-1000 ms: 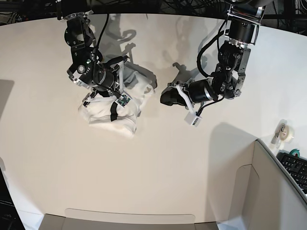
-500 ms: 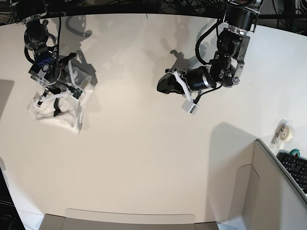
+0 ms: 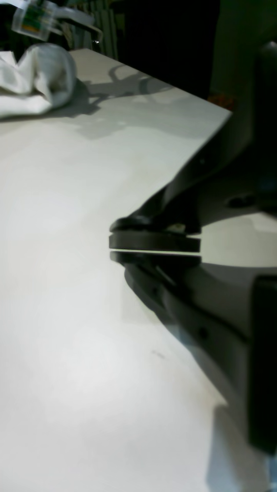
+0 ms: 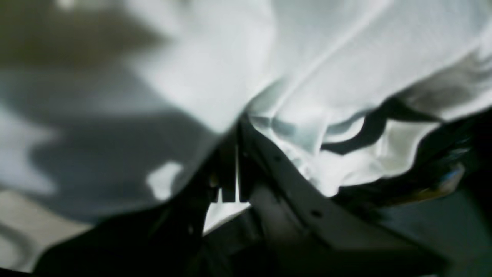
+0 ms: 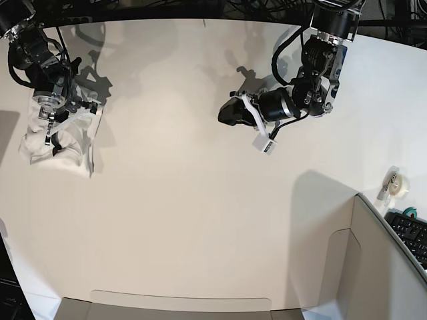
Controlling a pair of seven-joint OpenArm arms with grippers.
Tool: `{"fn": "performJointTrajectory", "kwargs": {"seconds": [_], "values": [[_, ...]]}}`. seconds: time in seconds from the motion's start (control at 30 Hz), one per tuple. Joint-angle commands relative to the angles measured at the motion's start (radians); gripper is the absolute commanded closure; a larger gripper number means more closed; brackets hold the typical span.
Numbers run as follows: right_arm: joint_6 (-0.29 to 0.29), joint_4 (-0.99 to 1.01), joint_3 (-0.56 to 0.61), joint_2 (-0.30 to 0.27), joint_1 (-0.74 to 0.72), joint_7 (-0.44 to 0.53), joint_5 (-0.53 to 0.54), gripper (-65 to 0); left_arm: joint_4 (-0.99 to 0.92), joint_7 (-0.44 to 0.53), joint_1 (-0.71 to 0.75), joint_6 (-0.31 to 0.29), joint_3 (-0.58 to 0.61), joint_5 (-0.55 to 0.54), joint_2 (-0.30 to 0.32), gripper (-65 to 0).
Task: Layout the t-shirt on the table in an organized manner, then fold the t-shirt properly
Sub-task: 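Grasp the folded shirt with the right gripper and drag it off toward the table's corner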
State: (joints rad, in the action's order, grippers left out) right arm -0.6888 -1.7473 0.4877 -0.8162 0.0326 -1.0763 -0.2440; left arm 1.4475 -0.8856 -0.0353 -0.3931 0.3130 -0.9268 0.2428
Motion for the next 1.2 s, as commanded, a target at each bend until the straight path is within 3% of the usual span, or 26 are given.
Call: {"fn": "performJointTrajectory", "kwargs": {"seconds": [0.0, 0.17, 0.27, 0.87, 1.17], "values": [[-0.007, 0.014, 0.021, -0.025, -0.006, -0.003, -0.016, 0.0, 0.019, 0.016, -0.004, -0.01, -0.005, -0.022, 0.0, -0.1], [-0.006, 0.074, 0.113, -0.03, -0.003, 0.035, -0.147, 0.0, 0.019, 0.016, -0.001, -0.01, -0.005, -0.021, 0.0, -0.1], [-0.002, 0.088, 0.136, -0.061, 0.008, 0.078, -0.18, 0.0, 0.02, 0.016, 0.015, -0.01, -0.005, -0.021, 0.0, -0.1], [-0.001, 0.096, 0.145, -0.119, 0.063, 0.167, -0.44, 0.0, 0.031, 0.016, 0.018, -0.01, -0.004, -0.021, -0.001, -0.1], [-0.001, 0.129, 0.145, -0.144, 0.106, 0.164, -0.453, 0.0, 0.031, 0.016, 0.035, -0.01, -0.004, -0.021, -0.001, -0.1]]}}
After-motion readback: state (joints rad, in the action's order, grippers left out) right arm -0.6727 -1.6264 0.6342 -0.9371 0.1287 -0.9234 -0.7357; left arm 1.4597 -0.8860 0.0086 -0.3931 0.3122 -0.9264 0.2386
